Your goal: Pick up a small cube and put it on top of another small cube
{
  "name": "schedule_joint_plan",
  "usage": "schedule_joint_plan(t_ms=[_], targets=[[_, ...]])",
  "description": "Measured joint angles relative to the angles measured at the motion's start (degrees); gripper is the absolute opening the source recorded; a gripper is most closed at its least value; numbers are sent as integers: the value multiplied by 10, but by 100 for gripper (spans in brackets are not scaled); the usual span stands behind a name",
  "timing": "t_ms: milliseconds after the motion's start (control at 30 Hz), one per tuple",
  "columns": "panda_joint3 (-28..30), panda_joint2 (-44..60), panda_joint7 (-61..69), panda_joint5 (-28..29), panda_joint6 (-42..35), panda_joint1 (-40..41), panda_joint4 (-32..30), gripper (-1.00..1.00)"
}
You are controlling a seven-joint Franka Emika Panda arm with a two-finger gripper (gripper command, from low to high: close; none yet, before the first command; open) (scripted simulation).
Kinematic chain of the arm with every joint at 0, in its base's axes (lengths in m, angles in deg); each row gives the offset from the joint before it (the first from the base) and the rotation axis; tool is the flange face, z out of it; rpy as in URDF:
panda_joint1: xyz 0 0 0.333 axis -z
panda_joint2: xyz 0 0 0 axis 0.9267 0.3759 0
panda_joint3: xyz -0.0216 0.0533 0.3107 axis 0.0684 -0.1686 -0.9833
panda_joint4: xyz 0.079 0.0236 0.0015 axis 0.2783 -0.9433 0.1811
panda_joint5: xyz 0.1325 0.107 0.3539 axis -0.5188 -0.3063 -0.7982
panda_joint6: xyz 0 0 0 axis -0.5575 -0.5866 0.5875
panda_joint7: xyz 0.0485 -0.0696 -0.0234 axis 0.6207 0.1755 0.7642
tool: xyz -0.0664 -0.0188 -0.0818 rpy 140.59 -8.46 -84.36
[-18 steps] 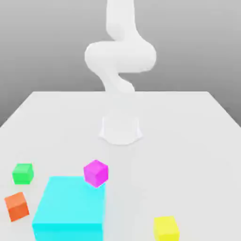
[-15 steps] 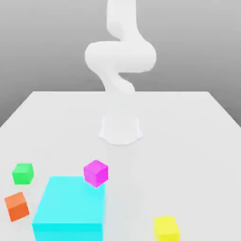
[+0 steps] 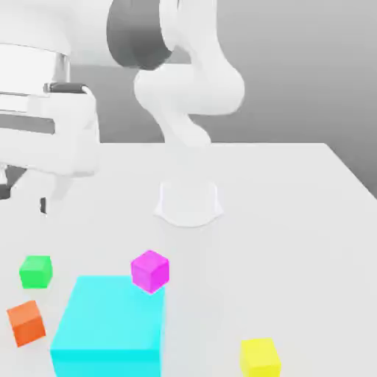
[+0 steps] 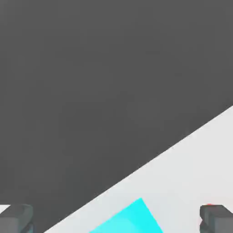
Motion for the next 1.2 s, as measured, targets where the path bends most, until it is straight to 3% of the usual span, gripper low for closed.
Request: schedule_joint_plan(t_ms=[267,433,467,733,900,1200], targets=[[22,169,-16,-55,60,60,-17,0],[-6,274,6,-97,129,94,-3,0],[-14,291,10,-103,142,101,1,-100],[-9,280,7,-99,134,97,-2,-100],[12,183,-17,-54,66,72,-29,-100],[-31,-7,11,10,-21,-5,-128,-100]])
